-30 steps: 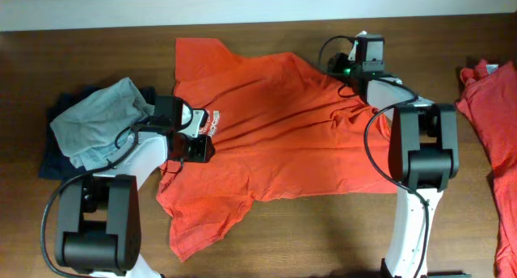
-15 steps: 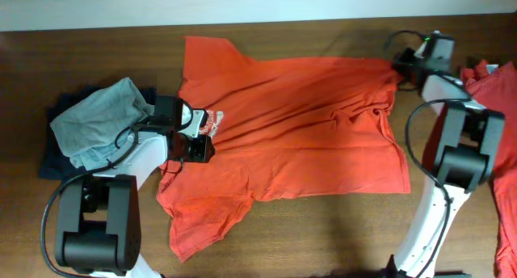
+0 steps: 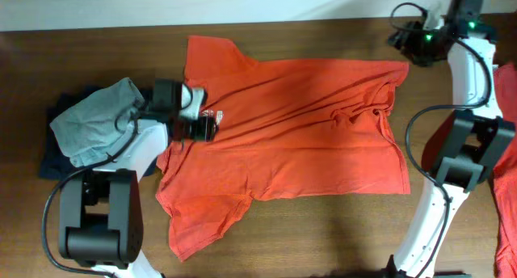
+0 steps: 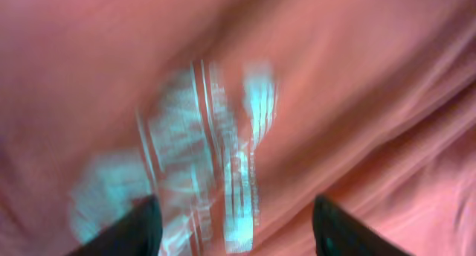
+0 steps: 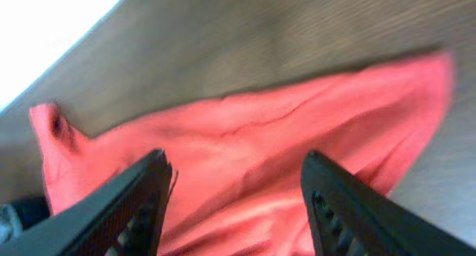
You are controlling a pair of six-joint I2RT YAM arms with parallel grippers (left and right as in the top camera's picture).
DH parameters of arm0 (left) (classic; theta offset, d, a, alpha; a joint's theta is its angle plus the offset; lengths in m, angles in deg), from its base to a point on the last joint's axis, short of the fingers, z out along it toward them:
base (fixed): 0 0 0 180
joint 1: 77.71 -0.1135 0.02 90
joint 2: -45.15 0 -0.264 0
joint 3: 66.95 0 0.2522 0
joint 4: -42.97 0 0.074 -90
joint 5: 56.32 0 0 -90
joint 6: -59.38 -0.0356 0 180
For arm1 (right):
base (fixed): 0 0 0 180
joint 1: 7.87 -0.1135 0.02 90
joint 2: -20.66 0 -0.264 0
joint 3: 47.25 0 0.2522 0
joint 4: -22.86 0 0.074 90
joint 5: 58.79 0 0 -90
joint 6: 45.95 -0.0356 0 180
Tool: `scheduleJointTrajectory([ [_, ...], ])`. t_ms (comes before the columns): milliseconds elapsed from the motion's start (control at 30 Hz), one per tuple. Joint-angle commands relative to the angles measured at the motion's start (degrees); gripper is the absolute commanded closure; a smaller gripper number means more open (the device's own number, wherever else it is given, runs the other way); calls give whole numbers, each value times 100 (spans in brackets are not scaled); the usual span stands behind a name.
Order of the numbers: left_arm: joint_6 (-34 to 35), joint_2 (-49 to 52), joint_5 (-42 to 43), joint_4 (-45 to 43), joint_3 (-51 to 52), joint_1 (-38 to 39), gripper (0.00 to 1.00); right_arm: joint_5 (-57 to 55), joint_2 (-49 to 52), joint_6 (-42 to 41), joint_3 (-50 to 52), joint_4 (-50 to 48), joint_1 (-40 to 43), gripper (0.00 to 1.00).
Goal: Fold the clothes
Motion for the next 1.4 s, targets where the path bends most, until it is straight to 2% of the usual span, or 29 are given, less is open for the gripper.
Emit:
scheduleJointTrajectory([
  [0,-46,11,-70,-592,-492,-24,35,197,-214,164,-168,702,-446,42],
  [67,-46,50,-70,-831,-516,-20,34,197,-195,315,-160,992,-667,51],
  [133,-44,205,-70,-1060,-516,-13,35,-422,-186,498,-70,1088,-1165,71],
  [200,-44,302,-70,-1005,-516,-13,40,-1080,-138,494,-13,1005,-1456,81],
  [300,-46,341,-72,-809,-516,-2,41,-1926,26,391,37,881,-1843,91],
  [400,-48,337,-70,-732,-518,-2,41,-2326,280,251,37,870,-2096,96],
  [533,-46,337,-68,-629,-518,-2,41,-2457,601,-22,37,813,-2194,96],
  [800,-44,337,-46,-564,-518,-2,41,-2138,1202,-199,37,28,-2205,96],
  [900,-42,337,81,-533,-518,-2,41,-2024,1565,-557,37,-634,-2238,96],
  [1033,42,337,225,-509,-518,-2,41,-1700,2061,-1515,37,-1534,-2236,96],
  [1133,42,326,275,-380,-518,-2,41,-1290,2328,-1821,35,-2339,-2236,96],
  [1233,39,326,273,-282,-518,-2,40,-831,2334,-1606,-7,-3080,-2236,96],
  [1367,33,326,271,-284,-544,-2,30,-470,2135,-984,-614,-2699,-2100,96],
])
